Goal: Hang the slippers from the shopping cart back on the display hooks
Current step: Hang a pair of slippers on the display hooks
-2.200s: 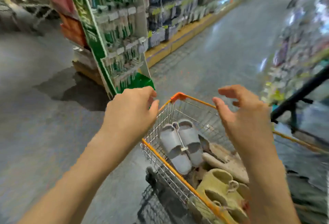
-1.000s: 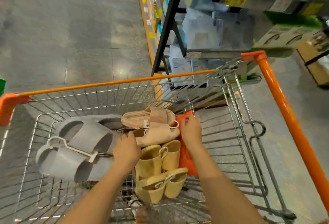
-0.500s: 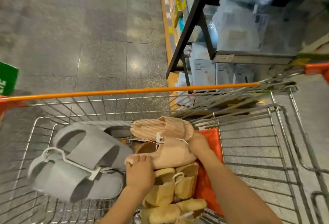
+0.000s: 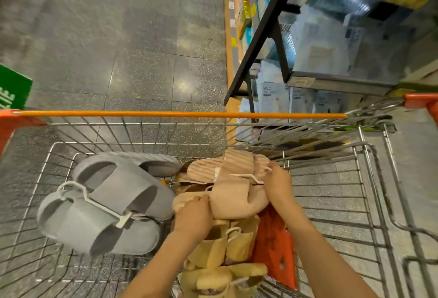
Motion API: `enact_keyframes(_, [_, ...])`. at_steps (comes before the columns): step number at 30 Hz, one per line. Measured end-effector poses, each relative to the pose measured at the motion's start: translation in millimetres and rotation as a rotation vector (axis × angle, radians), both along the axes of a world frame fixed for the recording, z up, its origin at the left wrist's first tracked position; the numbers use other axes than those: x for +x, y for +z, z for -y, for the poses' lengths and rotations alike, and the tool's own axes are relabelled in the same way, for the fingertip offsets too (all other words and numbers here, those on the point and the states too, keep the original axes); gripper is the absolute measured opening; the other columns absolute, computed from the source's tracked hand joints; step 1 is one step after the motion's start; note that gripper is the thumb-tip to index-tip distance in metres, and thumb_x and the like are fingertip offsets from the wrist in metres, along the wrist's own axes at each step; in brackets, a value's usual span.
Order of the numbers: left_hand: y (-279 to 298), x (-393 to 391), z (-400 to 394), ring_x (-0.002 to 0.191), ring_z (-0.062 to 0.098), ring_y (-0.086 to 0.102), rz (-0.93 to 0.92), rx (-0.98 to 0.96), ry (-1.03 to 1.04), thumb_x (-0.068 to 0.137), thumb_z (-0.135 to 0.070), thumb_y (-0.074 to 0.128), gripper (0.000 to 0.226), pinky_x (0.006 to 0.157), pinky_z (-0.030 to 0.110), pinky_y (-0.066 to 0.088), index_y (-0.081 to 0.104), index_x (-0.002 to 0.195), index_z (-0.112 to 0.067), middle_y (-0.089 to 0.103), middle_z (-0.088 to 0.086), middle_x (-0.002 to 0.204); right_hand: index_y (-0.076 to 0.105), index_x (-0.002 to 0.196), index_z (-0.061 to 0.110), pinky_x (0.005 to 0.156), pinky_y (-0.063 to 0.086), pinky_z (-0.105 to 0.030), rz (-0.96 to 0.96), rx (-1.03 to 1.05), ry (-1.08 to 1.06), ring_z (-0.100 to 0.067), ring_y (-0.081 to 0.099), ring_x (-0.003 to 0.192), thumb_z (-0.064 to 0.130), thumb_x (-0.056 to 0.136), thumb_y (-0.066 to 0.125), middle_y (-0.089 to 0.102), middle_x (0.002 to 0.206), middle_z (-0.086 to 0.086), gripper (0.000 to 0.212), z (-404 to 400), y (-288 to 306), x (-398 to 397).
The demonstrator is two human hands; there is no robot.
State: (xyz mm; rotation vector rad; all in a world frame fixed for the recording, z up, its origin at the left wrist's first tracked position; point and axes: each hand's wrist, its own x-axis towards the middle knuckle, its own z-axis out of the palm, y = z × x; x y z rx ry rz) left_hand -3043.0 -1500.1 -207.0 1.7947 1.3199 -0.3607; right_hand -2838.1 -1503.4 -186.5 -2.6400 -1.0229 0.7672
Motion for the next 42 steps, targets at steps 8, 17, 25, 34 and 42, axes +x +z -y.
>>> enact_keyframes(8, [55,22,-3,0.134,0.027,0.034,0.28,0.118,0.192,0.094,-0.046,0.04,0.071,0.101,0.034,0.034,0.008,0.148,-0.012,0.029,0.013,0.15,0.058,0.089,0.005,0.058,0.045,-0.018,-0.026,0.407,0.215,-0.014,0.056,0.062,0.005,0.092,0.045,0.051,0.063,0.005,0.013,16,93,-25])
enact_keyframes(17, [190,-62,-29,0.14,0.026,0.022,0.364,0.939,0.051,0.072,-0.073,0.039,0.082,0.109,0.05,0.025,0.026,0.143,-0.034,0.022,0.005,0.155,0.067,0.09,0.011,0.059,0.042,-0.011,-0.125,0.556,0.707,0.003,0.058,0.065,-0.003,0.088,0.054,0.064,0.066,0.004,0.019,2,243,-101])
enact_keyframes(25, [313,-240,74,0.127,0.034,0.042,0.234,1.418,0.464,0.081,-0.044,0.053,0.035,0.103,0.052,0.036,0.049,0.112,-0.028,0.063,0.005,0.112,0.069,0.091,0.027,0.059,0.042,-0.018,-0.364,0.746,1.296,-0.017,0.059,0.067,0.028,0.067,0.048,0.07,0.072,-0.006,0.032,29,377,-291])
enact_keyframes(34, [404,-388,300,0.082,0.021,0.043,-0.363,1.67,0.958,0.066,-0.008,0.045,0.008,0.088,0.033,0.037,0.048,0.07,-0.015,0.052,0.004,0.081,0.063,0.072,0.05,0.059,0.044,-0.01,-0.891,0.79,2.047,0.001,0.061,0.067,0.02,0.071,0.064,0.067,0.074,0.017,0.03,169,463,-500])
enact_keyframes(42, [456,-404,449,0.074,0.013,0.052,-1.138,1.585,1.497,0.063,-0.022,0.064,0.004,0.108,0.03,0.028,0.065,0.066,-0.022,0.053,-0.009,0.074,0.06,0.077,0.044,0.051,0.05,-0.023,-1.051,0.93,2.473,-0.003,0.063,0.052,0.027,0.067,0.059,0.066,0.064,0.017,0.021,293,517,-603])
